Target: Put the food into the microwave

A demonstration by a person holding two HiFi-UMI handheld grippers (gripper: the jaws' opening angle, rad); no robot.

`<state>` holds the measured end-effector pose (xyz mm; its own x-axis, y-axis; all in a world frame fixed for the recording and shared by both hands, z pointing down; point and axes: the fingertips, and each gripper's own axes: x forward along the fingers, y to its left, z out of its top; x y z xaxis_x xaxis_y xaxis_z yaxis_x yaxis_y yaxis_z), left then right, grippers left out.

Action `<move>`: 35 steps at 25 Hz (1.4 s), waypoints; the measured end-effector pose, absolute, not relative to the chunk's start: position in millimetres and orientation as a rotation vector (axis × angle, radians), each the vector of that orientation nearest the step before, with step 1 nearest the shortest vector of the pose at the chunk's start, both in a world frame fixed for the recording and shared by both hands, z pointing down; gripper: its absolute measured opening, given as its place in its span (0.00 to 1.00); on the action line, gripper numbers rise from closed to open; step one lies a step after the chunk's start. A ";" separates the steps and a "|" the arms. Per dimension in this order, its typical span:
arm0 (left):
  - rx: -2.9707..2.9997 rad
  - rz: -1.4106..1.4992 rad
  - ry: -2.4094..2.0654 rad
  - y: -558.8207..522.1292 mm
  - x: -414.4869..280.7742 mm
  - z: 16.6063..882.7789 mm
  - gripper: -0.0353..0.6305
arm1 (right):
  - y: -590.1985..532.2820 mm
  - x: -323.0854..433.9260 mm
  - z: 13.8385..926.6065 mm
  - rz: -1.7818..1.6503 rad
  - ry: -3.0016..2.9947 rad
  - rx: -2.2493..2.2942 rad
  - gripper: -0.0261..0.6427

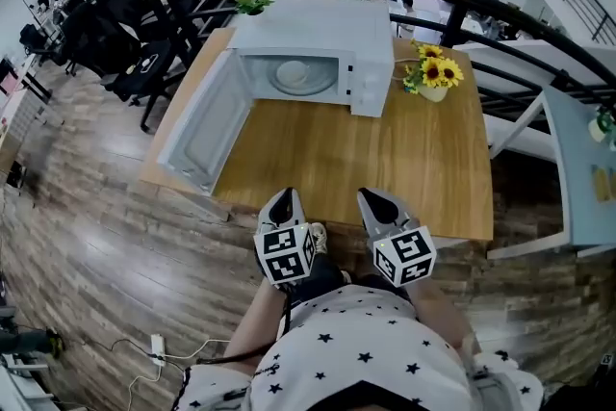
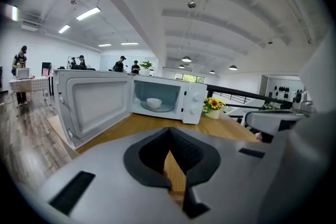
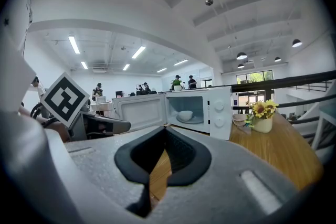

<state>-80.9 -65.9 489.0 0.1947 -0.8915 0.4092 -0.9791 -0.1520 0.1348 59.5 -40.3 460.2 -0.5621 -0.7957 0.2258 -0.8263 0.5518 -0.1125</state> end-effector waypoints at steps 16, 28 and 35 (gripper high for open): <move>2.193 0.297 -1.626 -64.1 -59.8 485.3 0.06 | -35.8 59.0 465.8 0.310 -2.606 1.362 0.05; 2.171 0.301 -1.629 -69.3 -59.6 487.3 0.06 | -43.4 55.1 465.7 0.315 -2.628 1.340 0.05; 2.165 0.284 -1.610 -71.9 -56.9 488.7 0.06 | -45.6 57.7 466.8 0.316 -2.625 1.351 0.05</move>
